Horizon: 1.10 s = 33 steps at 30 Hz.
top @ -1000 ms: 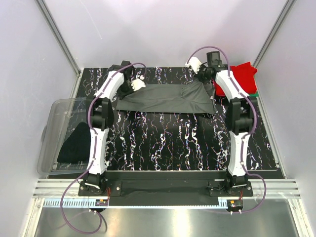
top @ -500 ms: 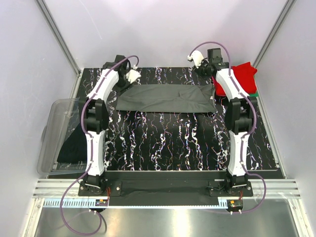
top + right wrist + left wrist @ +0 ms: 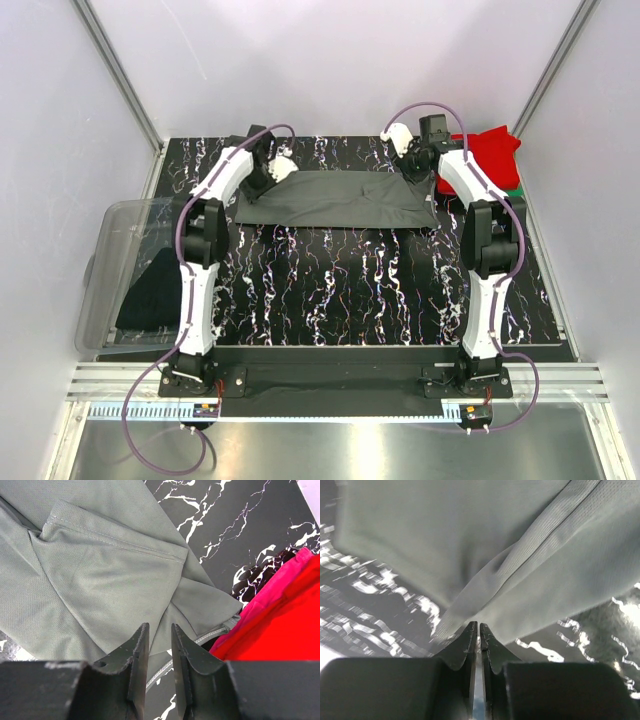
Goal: Fold and stack the t-shirts
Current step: Fold the tshirt
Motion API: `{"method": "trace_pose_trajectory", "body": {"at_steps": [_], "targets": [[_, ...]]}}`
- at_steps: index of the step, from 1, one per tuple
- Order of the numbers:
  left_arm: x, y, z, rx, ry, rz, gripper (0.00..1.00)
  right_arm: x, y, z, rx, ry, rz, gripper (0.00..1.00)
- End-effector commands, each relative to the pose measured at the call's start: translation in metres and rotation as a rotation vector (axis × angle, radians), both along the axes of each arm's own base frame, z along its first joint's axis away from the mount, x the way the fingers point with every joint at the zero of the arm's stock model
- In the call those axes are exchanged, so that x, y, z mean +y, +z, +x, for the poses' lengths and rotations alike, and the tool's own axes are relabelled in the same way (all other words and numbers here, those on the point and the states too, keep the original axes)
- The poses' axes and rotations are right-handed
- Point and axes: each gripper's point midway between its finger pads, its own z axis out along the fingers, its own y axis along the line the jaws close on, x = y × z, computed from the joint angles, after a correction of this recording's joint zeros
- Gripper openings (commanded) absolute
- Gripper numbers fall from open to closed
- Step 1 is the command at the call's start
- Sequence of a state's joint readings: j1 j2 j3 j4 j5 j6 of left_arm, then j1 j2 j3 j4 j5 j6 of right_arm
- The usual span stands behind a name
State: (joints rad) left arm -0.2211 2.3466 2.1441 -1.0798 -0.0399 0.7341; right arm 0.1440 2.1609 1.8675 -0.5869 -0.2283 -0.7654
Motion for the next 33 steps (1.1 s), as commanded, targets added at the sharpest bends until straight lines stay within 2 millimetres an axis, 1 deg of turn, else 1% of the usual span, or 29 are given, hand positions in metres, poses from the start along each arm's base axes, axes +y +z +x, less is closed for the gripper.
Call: {"method": "trace_pose_trajectory", "body": {"at_steps": [1, 3, 4, 6, 7, 8, 9, 10, 11, 12, 13, 14, 16, 18, 20, 23, 24, 28, 29, 30, 31, 32, 33], "targets": [[-0.005, -0.015, -0.004, 0.042, 0.002, -0.028, 0.10, 0.007, 0.008, 0.008, -0.027, 0.003, 0.028, 0.31], [-0.005, -0.018, -0.004, 0.048, -0.002, -0.024, 0.09, 0.010, 0.003, 0.009, -0.018, 0.008, 0.032, 0.31], [-0.004, -0.025, -0.003, 0.058, -0.008, -0.021, 0.09, 0.011, -0.010, 0.010, 0.004, 0.009, 0.036, 0.31], [-0.004, -0.026, -0.001, 0.057, -0.006, -0.021, 0.09, 0.012, -0.011, 0.012, 0.004, 0.008, 0.039, 0.31], [-0.004, -0.032, 0.000, 0.064, -0.007, -0.017, 0.09, 0.011, -0.017, 0.013, 0.016, 0.004, 0.039, 0.31], [-0.003, -0.033, 0.001, 0.066, -0.006, -0.012, 0.09, 0.013, -0.017, 0.015, 0.014, 0.005, 0.041, 0.31], [-0.004, -0.032, 0.005, 0.054, -0.002, -0.011, 0.10, 0.012, -0.018, 0.016, 0.015, -0.002, 0.044, 0.31], [-0.003, -0.037, 0.008, 0.055, 0.002, -0.008, 0.12, 0.012, -0.023, 0.016, 0.026, -0.006, 0.045, 0.30], [-0.002, -0.038, 0.011, 0.050, 0.008, -0.004, 0.13, 0.012, -0.023, 0.017, 0.025, -0.007, 0.046, 0.31], [-0.002, -0.034, 0.017, 0.029, 0.021, -0.006, 0.13, 0.012, -0.024, 0.017, 0.030, -0.009, 0.050, 0.31], [-0.002, -0.036, 0.020, 0.028, 0.026, -0.007, 0.13, 0.013, -0.026, 0.017, 0.032, -0.007, 0.049, 0.30], [-0.003, -0.034, 0.023, 0.015, 0.030, -0.013, 0.13, 0.012, -0.027, 0.016, 0.034, -0.008, 0.048, 0.31], [-0.003, -0.026, 0.033, -0.028, 0.045, -0.019, 0.14, 0.011, -0.029, 0.016, 0.037, -0.013, 0.039, 0.31], [0.001, -0.023, 0.042, -0.069, 0.073, -0.013, 0.15, 0.011, -0.034, 0.015, 0.047, -0.016, 0.035, 0.30], [0.006, -0.022, 0.045, -0.084, 0.092, 0.002, 0.17, 0.010, -0.039, 0.015, 0.055, -0.019, 0.034, 0.30], [0.015, -0.020, 0.040, -0.080, 0.128, 0.022, 0.16, 0.009, -0.041, 0.016, 0.059, -0.033, 0.033, 0.31], [0.016, -0.016, 0.030, -0.064, 0.137, 0.013, 0.16, 0.008, -0.042, 0.016, 0.061, -0.038, 0.031, 0.30], [0.014, -0.007, 0.004, -0.039, 0.148, -0.028, 0.16, 0.008, -0.047, 0.016, 0.071, -0.042, 0.032, 0.31], [0.015, -0.012, -0.004, -0.018, 0.148, -0.029, 0.16, 0.008, -0.049, 0.015, 0.076, -0.041, 0.035, 0.31], [0.013, -0.008, -0.006, -0.025, 0.151, -0.040, 0.17, 0.009, -0.052, 0.014, 0.081, -0.040, 0.034, 0.31], [0.014, -0.010, -0.008, -0.019, 0.153, -0.039, 0.17, 0.009, -0.055, 0.015, 0.086, -0.040, 0.033, 0.31], [0.014, -0.012, -0.010, -0.012, 0.156, -0.038, 0.17, 0.010, -0.057, 0.016, 0.087, -0.041, 0.031, 0.31], [0.015, -0.017, -0.014, 0.003, 0.166, -0.032, 0.17, 0.009, -0.065, 0.016, 0.100, -0.045, 0.023, 0.31]]}}
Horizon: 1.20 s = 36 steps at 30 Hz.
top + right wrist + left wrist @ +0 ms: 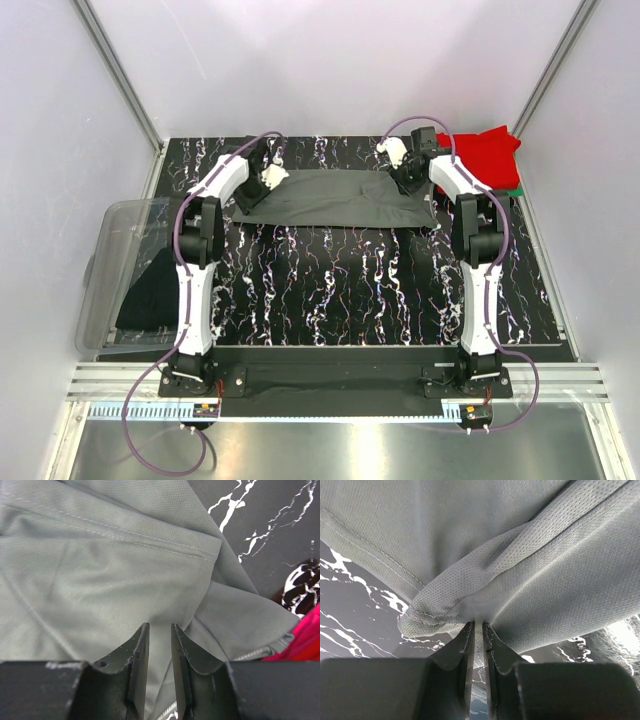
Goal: Fold and stack the t-shirts
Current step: Fold the tshirt
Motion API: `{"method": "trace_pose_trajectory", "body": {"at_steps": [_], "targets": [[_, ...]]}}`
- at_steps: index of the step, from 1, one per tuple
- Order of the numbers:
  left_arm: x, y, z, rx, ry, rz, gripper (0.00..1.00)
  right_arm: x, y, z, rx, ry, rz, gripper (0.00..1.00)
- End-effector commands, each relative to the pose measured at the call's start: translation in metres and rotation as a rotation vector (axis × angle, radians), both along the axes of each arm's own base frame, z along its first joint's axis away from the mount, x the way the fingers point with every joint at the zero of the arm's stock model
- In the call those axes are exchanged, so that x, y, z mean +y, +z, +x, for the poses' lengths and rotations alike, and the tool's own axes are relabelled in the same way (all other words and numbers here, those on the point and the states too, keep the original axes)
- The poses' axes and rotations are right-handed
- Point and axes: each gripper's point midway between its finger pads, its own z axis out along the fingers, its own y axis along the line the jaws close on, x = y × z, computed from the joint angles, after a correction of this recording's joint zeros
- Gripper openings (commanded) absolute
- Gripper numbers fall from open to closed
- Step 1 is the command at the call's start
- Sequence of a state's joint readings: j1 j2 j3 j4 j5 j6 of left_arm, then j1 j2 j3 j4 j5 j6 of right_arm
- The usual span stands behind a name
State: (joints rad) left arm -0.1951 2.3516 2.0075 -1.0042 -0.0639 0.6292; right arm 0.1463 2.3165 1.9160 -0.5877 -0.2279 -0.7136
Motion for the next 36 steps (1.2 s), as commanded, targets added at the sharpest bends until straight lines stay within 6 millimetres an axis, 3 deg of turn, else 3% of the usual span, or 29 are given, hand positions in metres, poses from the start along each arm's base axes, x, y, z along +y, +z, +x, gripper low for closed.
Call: {"method": "trace_pose_trajectory", "body": {"at_steps": [1, 6, 11, 12, 17, 19, 24, 26, 27, 32, 36], "targets": [[-0.002, 0.019, 0.002, -0.053, 0.037, -0.036, 0.17, 0.003, -0.003, 0.013, -0.021, -0.020, -0.014, 0.31], [-0.005, 0.015, -0.017, -0.014, 0.059, -0.055, 0.17, -0.008, -0.024, 0.023, -0.006, -0.035, -0.122, 0.30], [-0.008, 0.012, -0.044, 0.027, 0.069, -0.059, 0.17, -0.015, -0.018, 0.041, -0.044, -0.059, -0.163, 0.29], [-0.012, 0.020, -0.046, 0.012, 0.071, -0.071, 0.17, -0.015, -0.020, 0.043, -0.043, -0.061, -0.161, 0.29], [-0.024, 0.019, -0.078, 0.047, 0.052, -0.074, 0.18, -0.001, 0.007, 0.073, -0.127, -0.066, -0.119, 0.30], [-0.035, 0.027, -0.085, 0.032, 0.027, -0.079, 0.19, 0.001, 0.001, 0.078, -0.127, -0.064, -0.126, 0.30], [-0.059, 0.074, -0.086, -0.088, -0.075, -0.081, 0.31, 0.008, 0.038, 0.089, -0.201, -0.073, -0.108, 0.30], [-0.064, 0.082, -0.089, -0.103, -0.117, -0.081, 0.39, 0.008, 0.047, 0.086, -0.205, -0.087, -0.097, 0.30], [-0.067, 0.087, -0.093, -0.109, -0.134, -0.081, 0.41, 0.008, 0.062, 0.084, -0.221, -0.089, -0.086, 0.30], [-0.062, 0.070, -0.110, -0.050, -0.180, -0.042, 0.45, 0.008, 0.082, 0.070, -0.215, -0.112, -0.057, 0.31], [-0.053, 0.045, -0.107, -0.038, -0.215, 0.013, 0.45, 0.009, 0.104, 0.062, -0.229, -0.113, -0.046, 0.31]]}}
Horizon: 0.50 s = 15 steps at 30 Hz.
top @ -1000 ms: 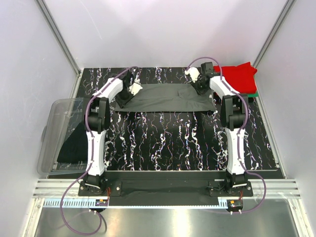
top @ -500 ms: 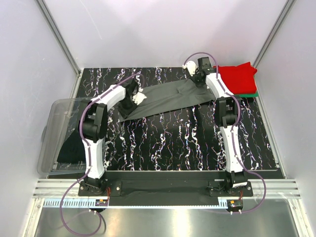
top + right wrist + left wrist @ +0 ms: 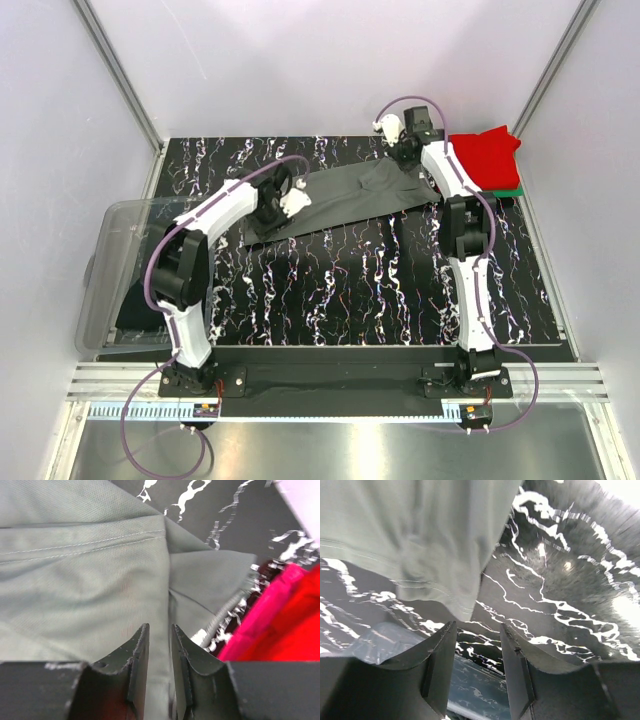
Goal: Fold and stack the t-shirts
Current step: Fold the tshirt
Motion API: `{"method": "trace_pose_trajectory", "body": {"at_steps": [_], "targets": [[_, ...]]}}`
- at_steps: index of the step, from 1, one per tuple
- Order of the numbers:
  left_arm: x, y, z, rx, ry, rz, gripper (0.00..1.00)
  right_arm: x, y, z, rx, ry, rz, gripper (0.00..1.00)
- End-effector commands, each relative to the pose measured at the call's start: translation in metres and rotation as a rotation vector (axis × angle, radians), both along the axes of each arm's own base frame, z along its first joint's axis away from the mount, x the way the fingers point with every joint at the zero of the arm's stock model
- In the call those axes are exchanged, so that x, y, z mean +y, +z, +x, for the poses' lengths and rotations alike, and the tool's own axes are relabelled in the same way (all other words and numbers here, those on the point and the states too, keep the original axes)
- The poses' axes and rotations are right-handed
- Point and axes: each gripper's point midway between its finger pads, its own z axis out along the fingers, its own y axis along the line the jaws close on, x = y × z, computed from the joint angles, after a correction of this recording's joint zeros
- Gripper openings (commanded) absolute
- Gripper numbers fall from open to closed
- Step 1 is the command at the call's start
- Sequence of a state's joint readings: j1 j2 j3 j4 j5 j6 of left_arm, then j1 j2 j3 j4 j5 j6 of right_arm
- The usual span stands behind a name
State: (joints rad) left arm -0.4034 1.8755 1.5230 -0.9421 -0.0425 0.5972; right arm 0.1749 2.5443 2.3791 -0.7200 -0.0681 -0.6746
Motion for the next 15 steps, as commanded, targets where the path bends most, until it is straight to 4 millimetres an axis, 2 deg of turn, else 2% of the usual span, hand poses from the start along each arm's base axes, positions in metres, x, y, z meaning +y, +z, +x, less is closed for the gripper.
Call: {"method": "trace_pose_trajectory", "body": {"at_steps": [1, 5, 11, 15], "targets": [[0.013, -0.022, 0.005, -0.005, -0.041, 0.068, 0.45, 0.010, 0.079, -0.005, -0.115, -0.005, 0.036, 0.31], [0.021, -0.043, 0.014, -0.015, -0.061, 0.118, 0.46, 0.007, 0.083, -0.010, -0.112, 0.000, 0.024, 0.32], [0.029, -0.055, 0.027, -0.039, -0.068, 0.160, 0.47, 0.008, 0.083, -0.022, -0.088, 0.002, 0.026, 0.31], [0.034, -0.065, 0.028, -0.027, -0.076, 0.180, 0.47, 0.014, 0.085, -0.030, -0.078, 0.015, 0.028, 0.31]]}}
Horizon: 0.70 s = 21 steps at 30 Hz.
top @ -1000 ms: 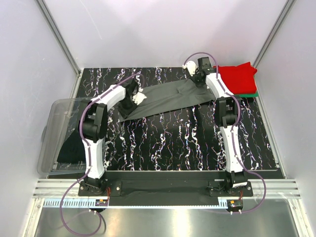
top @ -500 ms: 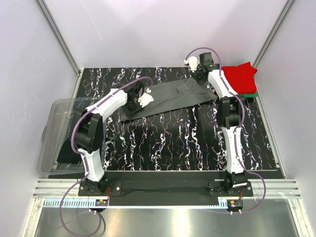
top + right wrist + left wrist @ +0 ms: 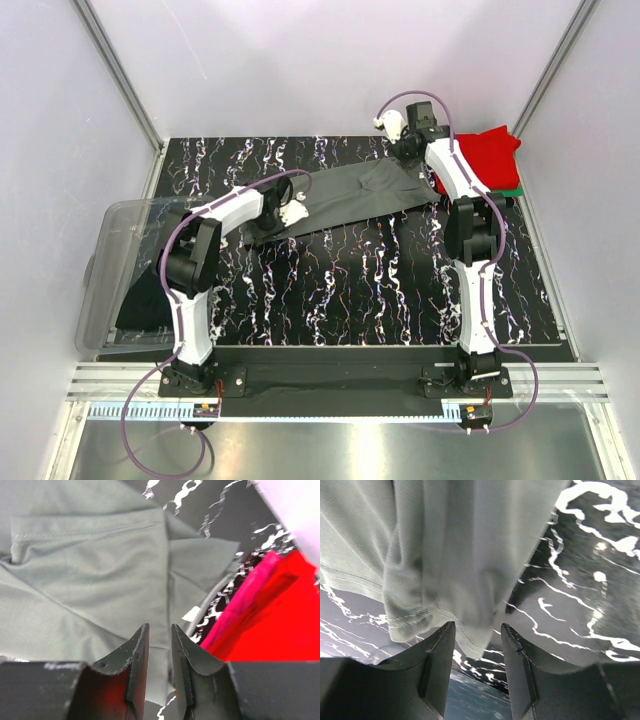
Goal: Fold and stack the t-shirts
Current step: Fold the tshirt
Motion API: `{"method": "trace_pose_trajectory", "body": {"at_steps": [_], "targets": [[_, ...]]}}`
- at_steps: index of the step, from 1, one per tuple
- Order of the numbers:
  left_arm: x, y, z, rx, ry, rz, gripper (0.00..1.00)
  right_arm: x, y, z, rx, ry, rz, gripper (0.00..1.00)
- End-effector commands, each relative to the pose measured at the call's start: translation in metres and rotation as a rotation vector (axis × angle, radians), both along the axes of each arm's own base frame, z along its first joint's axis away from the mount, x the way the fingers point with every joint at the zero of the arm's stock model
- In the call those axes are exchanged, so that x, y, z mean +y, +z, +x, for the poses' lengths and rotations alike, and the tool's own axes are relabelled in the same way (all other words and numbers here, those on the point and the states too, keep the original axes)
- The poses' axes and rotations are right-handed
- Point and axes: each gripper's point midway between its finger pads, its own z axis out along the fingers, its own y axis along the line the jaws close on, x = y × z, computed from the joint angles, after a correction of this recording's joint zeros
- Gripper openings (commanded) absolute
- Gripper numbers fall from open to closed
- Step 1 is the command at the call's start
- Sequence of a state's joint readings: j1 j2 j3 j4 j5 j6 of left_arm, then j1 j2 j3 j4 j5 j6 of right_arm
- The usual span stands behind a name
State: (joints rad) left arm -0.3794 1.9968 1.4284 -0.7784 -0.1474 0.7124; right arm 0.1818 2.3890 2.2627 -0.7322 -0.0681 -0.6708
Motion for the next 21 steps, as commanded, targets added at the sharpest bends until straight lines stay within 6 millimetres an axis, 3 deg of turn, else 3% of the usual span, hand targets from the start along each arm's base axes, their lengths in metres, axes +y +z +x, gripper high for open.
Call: {"method": "trace_pose_trajectory", "body": {"at_steps": [1, 4, 6, 8, 12, 13, 17, 21], "targets": [[0.009, -0.008, 0.008, -0.024, -0.019, 0.041, 0.45, 0.014, 0.037, -0.012, -0.043, 0.011, 0.020, 0.32], [0.011, -0.013, 0.002, -0.003, -0.035, 0.051, 0.39, 0.017, 0.034, -0.017, -0.028, 0.018, 0.021, 0.31], [0.012, -0.016, -0.006, 0.018, -0.043, 0.050, 0.26, 0.017, 0.033, -0.019, -0.021, 0.013, 0.024, 0.31], [0.013, -0.015, -0.017, 0.045, -0.044, 0.040, 0.00, 0.017, 0.030, -0.023, -0.007, 0.012, 0.029, 0.31], [0.001, -0.006, -0.049, 0.147, -0.072, 0.008, 0.00, 0.018, 0.023, -0.035, 0.031, 0.006, 0.050, 0.32], [-0.004, 0.000, -0.055, 0.174, -0.086, 0.000, 0.00, 0.018, 0.013, -0.041, 0.060, 0.005, 0.052, 0.31], [-0.028, 0.016, -0.116, 0.387, -0.129, -0.048, 0.00, 0.018, -0.006, -0.052, 0.114, 0.001, 0.057, 0.31], [-0.055, 0.029, -0.164, 0.547, -0.151, -0.099, 0.00, 0.022, -0.017, -0.056, 0.143, 0.005, 0.071, 0.31]]}}
